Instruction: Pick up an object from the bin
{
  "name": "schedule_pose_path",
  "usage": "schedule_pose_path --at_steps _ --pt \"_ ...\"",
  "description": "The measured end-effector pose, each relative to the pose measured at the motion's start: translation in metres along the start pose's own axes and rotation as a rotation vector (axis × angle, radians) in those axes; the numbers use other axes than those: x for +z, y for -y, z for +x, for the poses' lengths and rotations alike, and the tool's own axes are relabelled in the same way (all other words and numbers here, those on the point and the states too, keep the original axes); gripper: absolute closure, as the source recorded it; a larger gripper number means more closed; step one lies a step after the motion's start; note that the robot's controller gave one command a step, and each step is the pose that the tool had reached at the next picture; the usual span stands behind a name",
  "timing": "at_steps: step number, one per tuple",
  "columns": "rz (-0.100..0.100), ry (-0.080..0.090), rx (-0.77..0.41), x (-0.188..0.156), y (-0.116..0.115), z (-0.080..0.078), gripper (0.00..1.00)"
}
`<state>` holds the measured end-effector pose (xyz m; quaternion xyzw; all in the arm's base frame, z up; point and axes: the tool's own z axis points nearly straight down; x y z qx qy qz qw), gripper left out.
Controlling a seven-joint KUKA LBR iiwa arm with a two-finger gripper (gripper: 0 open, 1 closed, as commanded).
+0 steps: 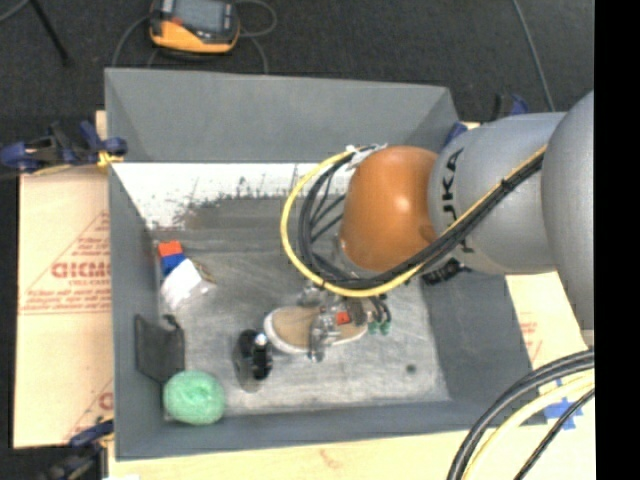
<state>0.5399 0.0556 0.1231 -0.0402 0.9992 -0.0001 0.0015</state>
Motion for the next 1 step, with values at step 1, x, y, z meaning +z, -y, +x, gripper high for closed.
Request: schedule_pose_path --at_steps 1 --pt "0.0 0.001 0.0 -0.0078 0.0001 -0.0003 1.0"
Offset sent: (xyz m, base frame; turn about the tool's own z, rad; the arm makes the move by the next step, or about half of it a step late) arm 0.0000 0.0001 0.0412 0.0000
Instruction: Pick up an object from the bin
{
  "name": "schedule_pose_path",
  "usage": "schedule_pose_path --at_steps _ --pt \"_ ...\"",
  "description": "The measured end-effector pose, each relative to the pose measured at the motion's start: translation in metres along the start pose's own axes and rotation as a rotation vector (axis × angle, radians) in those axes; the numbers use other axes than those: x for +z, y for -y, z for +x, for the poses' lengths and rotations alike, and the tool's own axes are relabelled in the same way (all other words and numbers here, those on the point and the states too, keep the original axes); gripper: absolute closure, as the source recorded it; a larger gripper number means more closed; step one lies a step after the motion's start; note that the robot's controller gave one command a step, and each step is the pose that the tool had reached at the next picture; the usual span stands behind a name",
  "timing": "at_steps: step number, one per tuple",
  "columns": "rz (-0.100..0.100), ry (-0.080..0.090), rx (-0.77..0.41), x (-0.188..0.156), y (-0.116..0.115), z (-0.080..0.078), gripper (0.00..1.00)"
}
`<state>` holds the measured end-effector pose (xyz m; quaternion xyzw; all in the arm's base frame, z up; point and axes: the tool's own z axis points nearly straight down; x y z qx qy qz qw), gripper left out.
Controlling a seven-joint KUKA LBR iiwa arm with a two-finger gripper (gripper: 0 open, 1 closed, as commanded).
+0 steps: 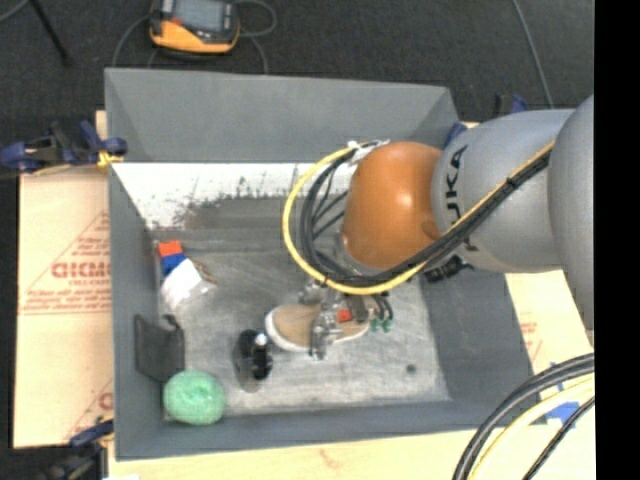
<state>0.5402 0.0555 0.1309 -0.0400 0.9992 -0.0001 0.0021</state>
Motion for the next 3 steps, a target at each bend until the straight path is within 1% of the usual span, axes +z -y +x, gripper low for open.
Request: schedule_pose_path --at_steps 1,3 --pt "0.0 -0.004 0.001 -0.008 0.0 0.001 1.0" --pt "0.001 0.0 0.002 -0.026 0.001 0.0 1.0"
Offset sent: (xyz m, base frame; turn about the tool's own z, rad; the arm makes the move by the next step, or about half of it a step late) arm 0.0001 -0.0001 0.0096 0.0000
